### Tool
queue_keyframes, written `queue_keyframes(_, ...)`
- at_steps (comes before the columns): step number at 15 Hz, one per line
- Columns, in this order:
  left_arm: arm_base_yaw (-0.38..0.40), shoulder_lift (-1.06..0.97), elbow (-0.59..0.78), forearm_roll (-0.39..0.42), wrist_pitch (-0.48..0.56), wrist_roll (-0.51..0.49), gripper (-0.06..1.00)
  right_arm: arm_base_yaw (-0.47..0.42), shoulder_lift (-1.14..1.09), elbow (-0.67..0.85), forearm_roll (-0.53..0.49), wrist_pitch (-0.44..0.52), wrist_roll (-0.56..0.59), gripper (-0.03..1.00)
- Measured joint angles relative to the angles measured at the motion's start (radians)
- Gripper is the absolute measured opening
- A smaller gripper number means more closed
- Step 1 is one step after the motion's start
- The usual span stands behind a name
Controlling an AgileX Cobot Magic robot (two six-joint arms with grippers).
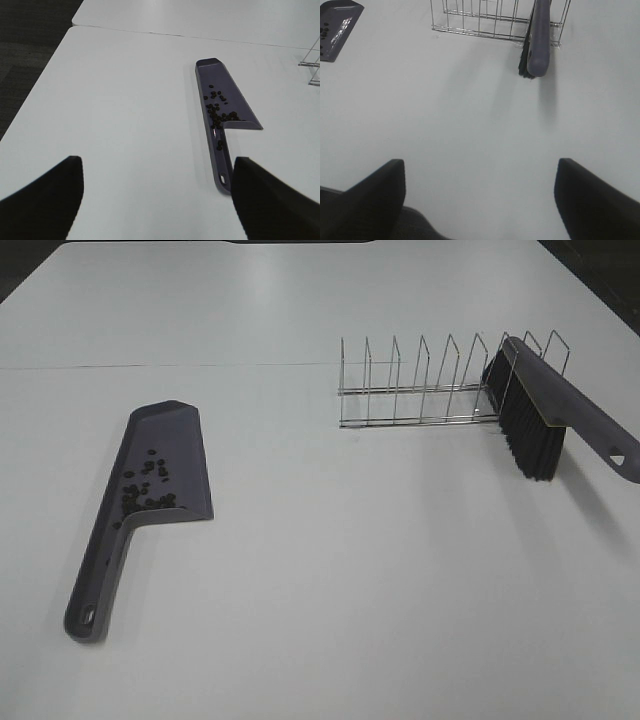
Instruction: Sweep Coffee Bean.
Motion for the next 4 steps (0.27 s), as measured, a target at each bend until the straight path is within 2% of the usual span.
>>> queue_keyframes(4,0.000,0.000,0.000,0.000,0.000,0.001,0.74,0.000,0.000,0.000,0.000,0.000,0.000,0.72)
